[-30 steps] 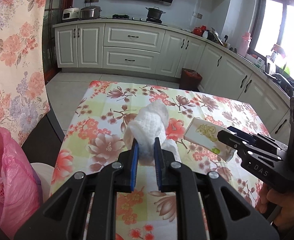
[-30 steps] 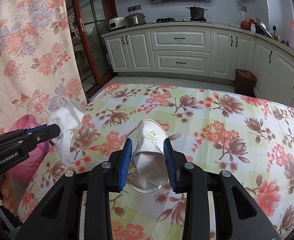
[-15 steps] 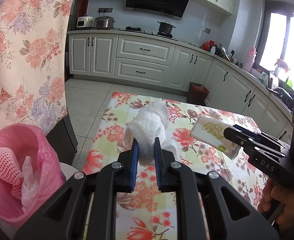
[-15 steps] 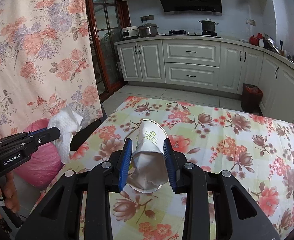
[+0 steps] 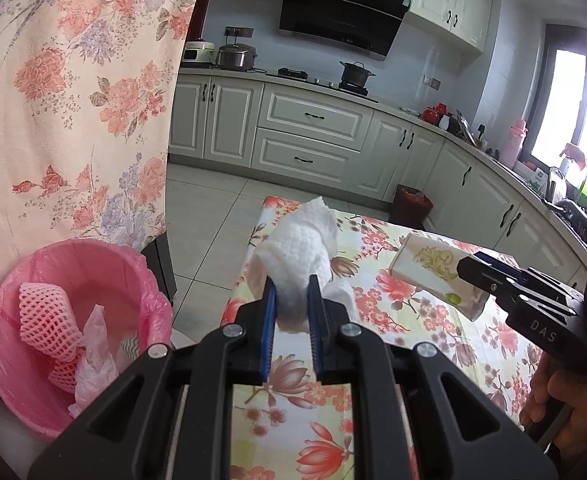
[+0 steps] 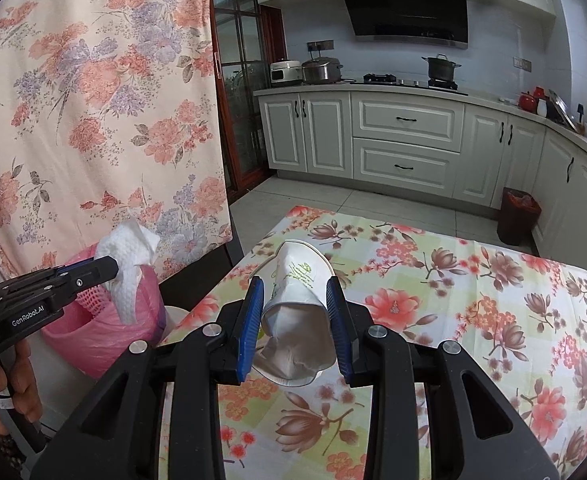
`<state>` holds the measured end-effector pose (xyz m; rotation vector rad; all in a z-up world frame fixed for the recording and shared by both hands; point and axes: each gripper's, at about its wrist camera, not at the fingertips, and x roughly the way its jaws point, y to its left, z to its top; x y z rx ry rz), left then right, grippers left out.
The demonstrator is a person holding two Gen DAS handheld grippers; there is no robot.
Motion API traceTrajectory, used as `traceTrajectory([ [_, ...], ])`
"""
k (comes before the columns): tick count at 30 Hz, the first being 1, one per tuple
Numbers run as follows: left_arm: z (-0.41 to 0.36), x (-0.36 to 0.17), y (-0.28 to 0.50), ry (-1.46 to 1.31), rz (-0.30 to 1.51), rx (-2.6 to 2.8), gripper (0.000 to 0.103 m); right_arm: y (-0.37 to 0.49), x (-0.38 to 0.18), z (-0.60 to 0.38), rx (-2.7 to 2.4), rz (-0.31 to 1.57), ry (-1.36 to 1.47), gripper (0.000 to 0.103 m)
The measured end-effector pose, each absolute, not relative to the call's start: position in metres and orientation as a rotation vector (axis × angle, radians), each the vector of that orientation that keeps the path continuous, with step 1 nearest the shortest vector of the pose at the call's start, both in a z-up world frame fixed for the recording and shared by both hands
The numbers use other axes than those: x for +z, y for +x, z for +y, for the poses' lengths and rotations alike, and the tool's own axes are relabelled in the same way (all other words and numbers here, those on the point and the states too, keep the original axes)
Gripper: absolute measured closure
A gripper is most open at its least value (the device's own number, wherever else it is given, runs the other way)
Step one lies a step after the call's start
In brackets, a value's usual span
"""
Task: Collect trash
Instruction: 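Lift the tissue and paper cup and carry both over the pink bin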
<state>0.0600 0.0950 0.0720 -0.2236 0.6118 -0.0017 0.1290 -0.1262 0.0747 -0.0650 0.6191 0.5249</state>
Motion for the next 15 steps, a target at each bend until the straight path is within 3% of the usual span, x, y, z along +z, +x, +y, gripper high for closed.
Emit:
traceTrajectory([
  [15, 0.149, 0.076, 0.029, -0.261, 0.578, 0.088, 0.088, 0.120, 0.083, -0.080, 0.592, 0.609, -0.087, 0.072],
])
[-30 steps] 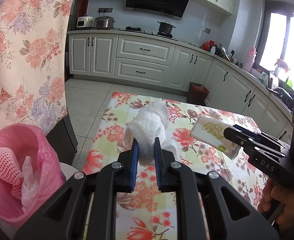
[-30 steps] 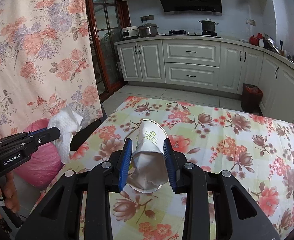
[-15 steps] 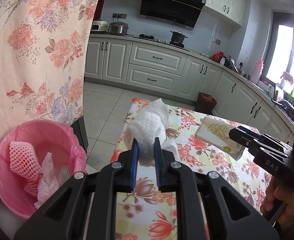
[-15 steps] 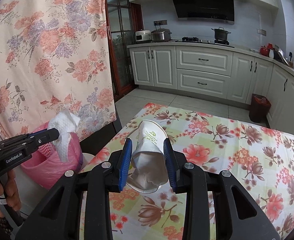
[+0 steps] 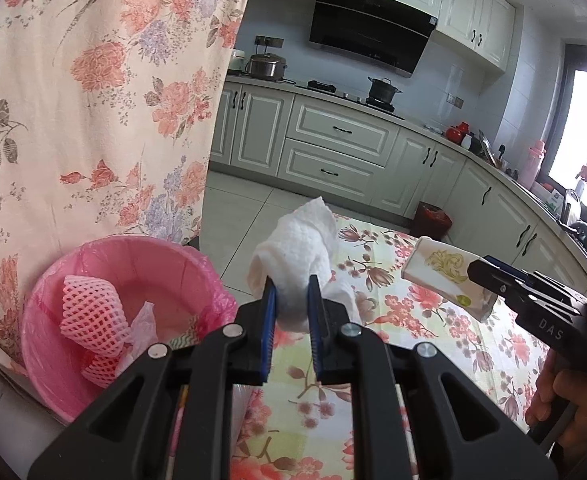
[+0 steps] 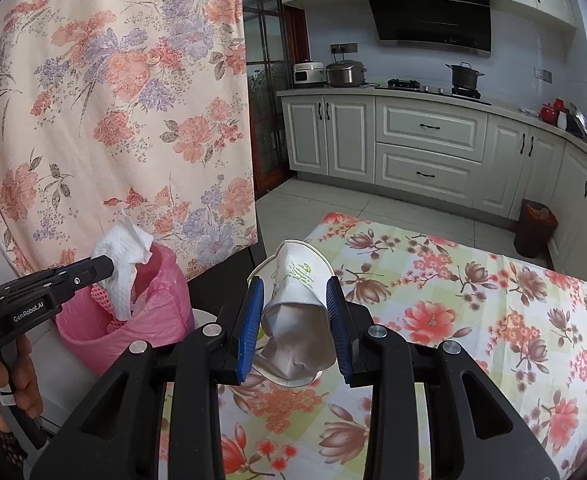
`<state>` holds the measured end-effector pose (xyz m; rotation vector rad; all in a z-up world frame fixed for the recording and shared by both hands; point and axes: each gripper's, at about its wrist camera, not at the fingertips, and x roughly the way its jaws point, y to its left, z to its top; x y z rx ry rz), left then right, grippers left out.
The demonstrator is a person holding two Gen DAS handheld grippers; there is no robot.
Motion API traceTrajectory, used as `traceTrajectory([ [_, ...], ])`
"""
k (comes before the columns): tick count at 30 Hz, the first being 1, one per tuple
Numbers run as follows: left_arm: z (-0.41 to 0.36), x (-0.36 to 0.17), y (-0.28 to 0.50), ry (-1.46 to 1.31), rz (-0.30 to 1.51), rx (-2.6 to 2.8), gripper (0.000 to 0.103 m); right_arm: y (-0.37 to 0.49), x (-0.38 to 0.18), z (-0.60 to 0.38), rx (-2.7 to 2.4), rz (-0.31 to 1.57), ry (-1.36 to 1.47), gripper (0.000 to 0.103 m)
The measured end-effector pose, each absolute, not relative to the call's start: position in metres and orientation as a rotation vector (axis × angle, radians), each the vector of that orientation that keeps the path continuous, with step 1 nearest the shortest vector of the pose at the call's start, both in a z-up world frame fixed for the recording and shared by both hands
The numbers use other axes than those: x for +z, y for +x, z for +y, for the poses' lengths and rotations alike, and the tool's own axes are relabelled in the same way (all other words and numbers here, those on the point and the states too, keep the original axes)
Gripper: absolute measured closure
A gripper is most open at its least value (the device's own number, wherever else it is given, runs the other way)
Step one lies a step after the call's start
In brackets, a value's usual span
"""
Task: Collect trash
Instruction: 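Lift the tissue and paper cup and carry both over the pink bin, then open both grippers to drop the tissue and cup into the bin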
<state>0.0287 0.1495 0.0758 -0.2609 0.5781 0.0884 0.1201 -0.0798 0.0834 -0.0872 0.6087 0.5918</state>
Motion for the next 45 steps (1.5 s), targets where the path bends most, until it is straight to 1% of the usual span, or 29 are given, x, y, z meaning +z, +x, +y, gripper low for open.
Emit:
traceTrajectory([
  [27, 0.256, 0.065, -0.019, -0.323, 0.575, 0.291, 0.088, 0.109, 0.077, 0.043, 0.770, 0.639, -0.137, 0.072],
  [45, 0.291, 0.054, -0.033, -0.341, 0.609, 0.354, 0.088, 0.093, 0.061, 0.123, 0.898, 0.681, -0.188, 0.072],
])
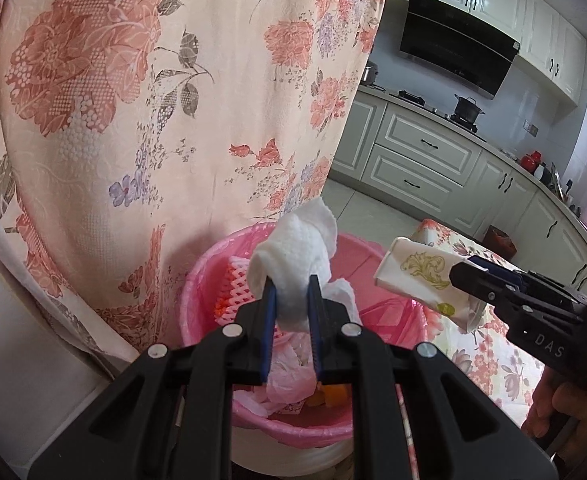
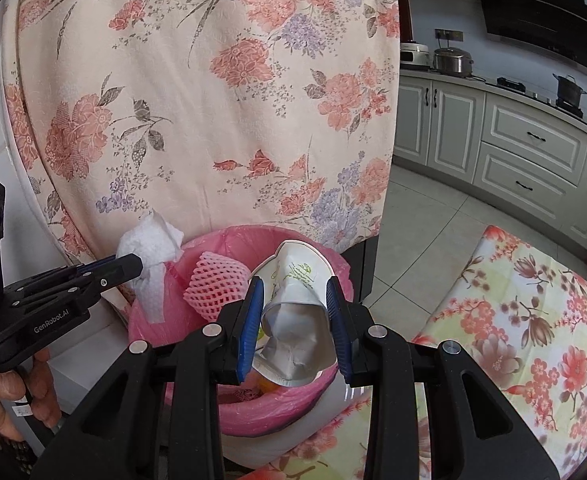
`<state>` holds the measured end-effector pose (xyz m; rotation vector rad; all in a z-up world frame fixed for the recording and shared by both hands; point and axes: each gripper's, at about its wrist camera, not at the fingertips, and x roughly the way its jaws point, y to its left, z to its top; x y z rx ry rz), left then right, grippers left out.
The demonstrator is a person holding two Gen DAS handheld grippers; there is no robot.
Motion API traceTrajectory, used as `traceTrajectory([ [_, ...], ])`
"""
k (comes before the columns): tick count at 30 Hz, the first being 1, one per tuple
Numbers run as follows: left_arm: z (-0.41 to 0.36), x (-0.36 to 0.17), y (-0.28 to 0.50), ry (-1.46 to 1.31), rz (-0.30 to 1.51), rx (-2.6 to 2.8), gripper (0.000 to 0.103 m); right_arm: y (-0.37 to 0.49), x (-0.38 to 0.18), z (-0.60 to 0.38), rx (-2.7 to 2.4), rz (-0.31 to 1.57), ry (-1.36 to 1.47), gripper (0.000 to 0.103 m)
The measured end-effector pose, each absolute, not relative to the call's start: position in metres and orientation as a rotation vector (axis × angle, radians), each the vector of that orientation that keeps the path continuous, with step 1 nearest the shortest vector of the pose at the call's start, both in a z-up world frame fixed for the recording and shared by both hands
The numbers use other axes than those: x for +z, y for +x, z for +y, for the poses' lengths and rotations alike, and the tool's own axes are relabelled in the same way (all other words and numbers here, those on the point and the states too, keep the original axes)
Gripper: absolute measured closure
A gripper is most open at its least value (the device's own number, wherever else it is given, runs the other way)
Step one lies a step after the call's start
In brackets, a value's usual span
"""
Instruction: Collect trash
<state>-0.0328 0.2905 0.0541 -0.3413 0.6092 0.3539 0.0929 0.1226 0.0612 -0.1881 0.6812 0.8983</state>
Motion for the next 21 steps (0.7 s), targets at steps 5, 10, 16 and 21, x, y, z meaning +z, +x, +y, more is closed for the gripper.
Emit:
traceTrajectory([
  [5, 0.296, 0.048, -0.031, -0.350, 0.633, 0.359, 0.087, 0.092, 0.056, 0.137, 0.928, 0.705, -0.183, 0.072],
  [10, 0.302, 0.043, -0.027, -0.364, 0.648, 0.370, 0.087, 0.093, 0.050, 0.149, 0.944, 0.727, -0.190, 0.071],
  [16, 0.306, 0.042, -0.028, -0.371, 0.657, 0.379, 0.082, 0.096, 0.043, 0.164, 0.957, 0.743, -0.218, 0.071],
  [21, 0.308, 0.043, -0.031, -0.380, 0.655, 0.388, 0.064, 0.096, 0.042, 0.164, 0.955, 0.743, -0.220, 0.070],
])
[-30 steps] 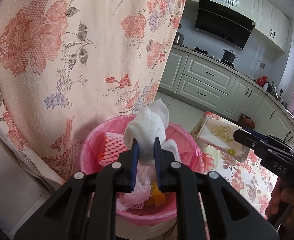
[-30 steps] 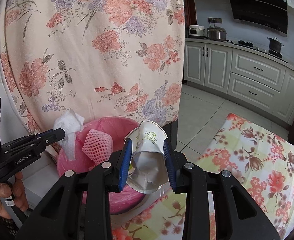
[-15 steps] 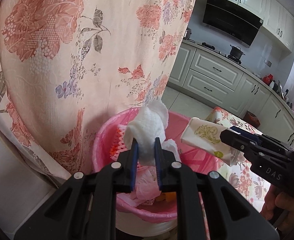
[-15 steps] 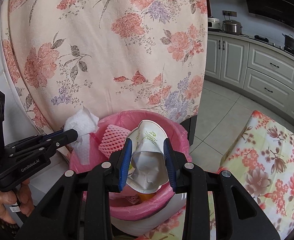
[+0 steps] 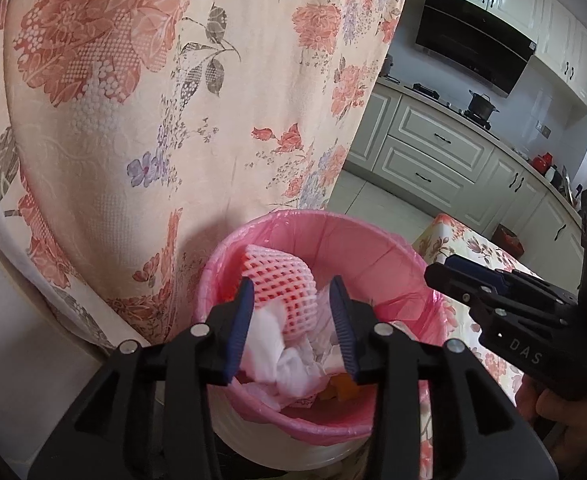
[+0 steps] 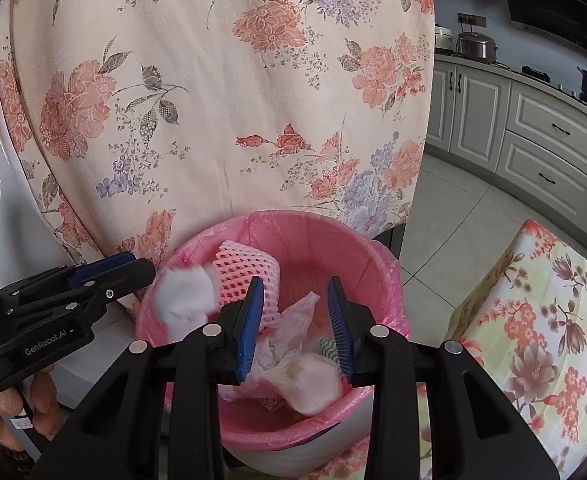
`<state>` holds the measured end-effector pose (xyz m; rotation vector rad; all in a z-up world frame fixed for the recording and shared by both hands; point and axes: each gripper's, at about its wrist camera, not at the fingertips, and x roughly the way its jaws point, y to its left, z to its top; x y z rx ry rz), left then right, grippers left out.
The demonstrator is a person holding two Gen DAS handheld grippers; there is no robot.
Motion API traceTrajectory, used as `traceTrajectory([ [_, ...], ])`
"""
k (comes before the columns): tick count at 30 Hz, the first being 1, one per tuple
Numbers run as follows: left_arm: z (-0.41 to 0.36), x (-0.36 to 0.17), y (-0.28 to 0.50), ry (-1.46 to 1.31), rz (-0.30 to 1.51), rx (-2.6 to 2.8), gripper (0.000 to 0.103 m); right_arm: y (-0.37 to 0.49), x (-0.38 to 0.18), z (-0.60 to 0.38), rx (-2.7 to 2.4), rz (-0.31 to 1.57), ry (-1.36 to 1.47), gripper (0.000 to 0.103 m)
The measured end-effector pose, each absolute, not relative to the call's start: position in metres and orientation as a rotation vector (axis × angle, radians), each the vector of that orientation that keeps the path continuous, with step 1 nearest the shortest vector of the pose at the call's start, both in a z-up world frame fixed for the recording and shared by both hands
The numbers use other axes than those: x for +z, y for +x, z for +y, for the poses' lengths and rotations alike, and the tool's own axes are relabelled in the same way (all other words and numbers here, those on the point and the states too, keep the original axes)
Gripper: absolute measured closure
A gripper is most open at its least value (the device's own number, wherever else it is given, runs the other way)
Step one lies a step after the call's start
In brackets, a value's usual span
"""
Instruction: Collect trash
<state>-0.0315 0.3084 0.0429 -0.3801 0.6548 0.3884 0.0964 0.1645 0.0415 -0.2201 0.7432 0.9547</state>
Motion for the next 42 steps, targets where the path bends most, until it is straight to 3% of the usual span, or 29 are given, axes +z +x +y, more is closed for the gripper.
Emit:
traceTrajectory([
  [3, 0.306, 0.044, -0.036, -0.383, 0.655, 0.393, 0.058, 0.097, 0.042, 0.161, 0.943, 0.740, -0.212, 0.069],
  [11, 0.285, 0.051, -0.052, -0.377, 0.675, 0.399, 0.035, 0.090, 0.046, 0.128, 0.905, 0.736, -0.196, 0.053],
  [16, 0.264, 0.052, -0.067, -0.366, 0.697, 0.405, 0.026, 0.078, 0.043, 0.098, 0.886, 0.742, -0.186, 0.051],
  [19, 0.252, 0.054, -0.076, -0.355, 0.705, 0.410, 0.015, 0.068, 0.040, 0.083, 0.877, 0.739, -0.191, 0.049],
  [34, 0.211, 0.059, -0.122, -0.320, 0.695, 0.432, 0.005, 0.020, 0.042, 0.036, 0.877, 0.676, -0.216, 0.033],
  [42, 0.211, 0.058, -0.124, -0.321, 0.694, 0.433, 0.005, 0.017, 0.042, 0.041, 0.890, 0.670, -0.223, 0.033],
])
